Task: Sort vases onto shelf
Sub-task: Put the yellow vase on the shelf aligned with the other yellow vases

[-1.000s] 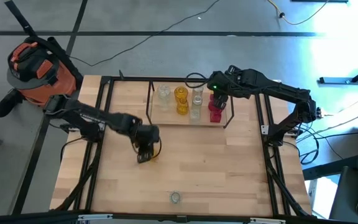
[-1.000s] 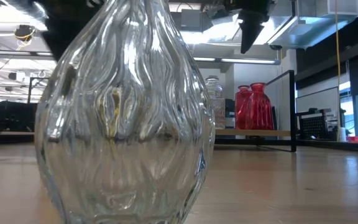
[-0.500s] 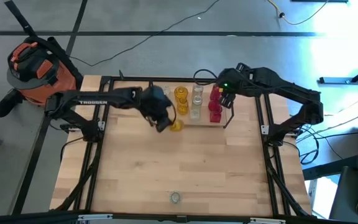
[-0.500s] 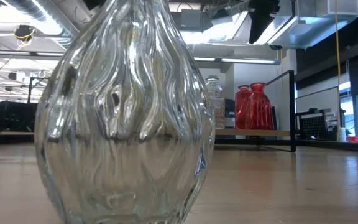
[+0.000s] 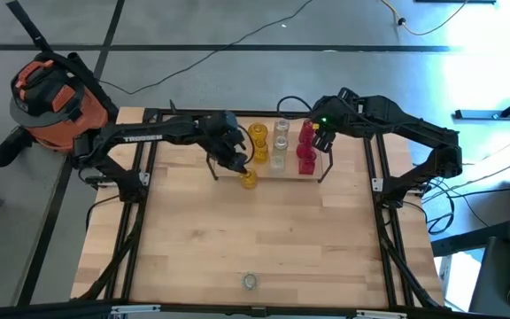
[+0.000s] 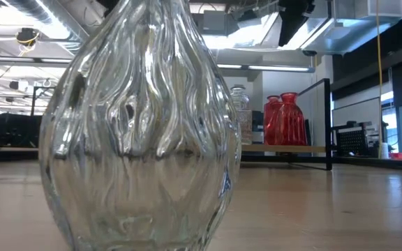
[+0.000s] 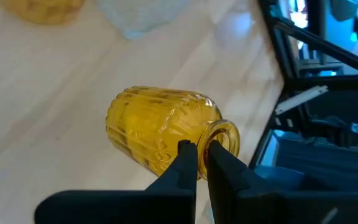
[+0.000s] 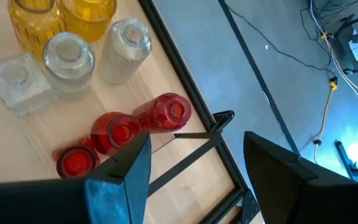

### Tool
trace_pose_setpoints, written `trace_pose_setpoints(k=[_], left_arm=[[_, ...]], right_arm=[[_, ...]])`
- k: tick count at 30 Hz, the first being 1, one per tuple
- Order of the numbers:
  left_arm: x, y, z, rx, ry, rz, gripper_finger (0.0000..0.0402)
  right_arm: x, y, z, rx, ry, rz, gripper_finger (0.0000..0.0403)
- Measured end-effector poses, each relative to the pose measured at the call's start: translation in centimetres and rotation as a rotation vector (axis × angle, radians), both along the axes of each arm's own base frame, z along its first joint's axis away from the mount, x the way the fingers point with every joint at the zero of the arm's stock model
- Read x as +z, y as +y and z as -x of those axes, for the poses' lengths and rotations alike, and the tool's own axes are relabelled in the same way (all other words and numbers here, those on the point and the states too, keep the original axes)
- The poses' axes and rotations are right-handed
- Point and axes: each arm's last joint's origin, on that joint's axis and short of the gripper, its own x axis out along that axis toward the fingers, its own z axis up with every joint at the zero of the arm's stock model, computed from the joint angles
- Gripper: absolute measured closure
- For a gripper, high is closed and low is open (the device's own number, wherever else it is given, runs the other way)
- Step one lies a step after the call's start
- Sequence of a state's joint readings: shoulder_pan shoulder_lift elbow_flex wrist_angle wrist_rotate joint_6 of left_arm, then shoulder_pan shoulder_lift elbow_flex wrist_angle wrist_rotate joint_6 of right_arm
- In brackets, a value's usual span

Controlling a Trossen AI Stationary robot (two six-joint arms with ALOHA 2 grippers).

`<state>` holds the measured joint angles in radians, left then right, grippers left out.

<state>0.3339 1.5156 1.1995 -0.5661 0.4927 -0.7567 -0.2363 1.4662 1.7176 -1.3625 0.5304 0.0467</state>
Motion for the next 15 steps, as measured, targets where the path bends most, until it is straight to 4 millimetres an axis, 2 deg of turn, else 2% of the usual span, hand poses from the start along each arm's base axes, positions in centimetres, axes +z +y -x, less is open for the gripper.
trace_pose_setpoints(k=[5, 15], left_arm=[[-1.7, 0.5, -1.2, 0.025, 0.034, 0.025, 0.0395], [-2.2, 1.2, -1.6, 0.133, 0.053, -0.057, 0.0395]], right_arm=[[0.0, 0.0, -0.1, 0.000, -0.010, 0.002, 0.0192], [0.0, 0.0, -0.1, -0.013, -0.021, -0.001, 0.0192]])
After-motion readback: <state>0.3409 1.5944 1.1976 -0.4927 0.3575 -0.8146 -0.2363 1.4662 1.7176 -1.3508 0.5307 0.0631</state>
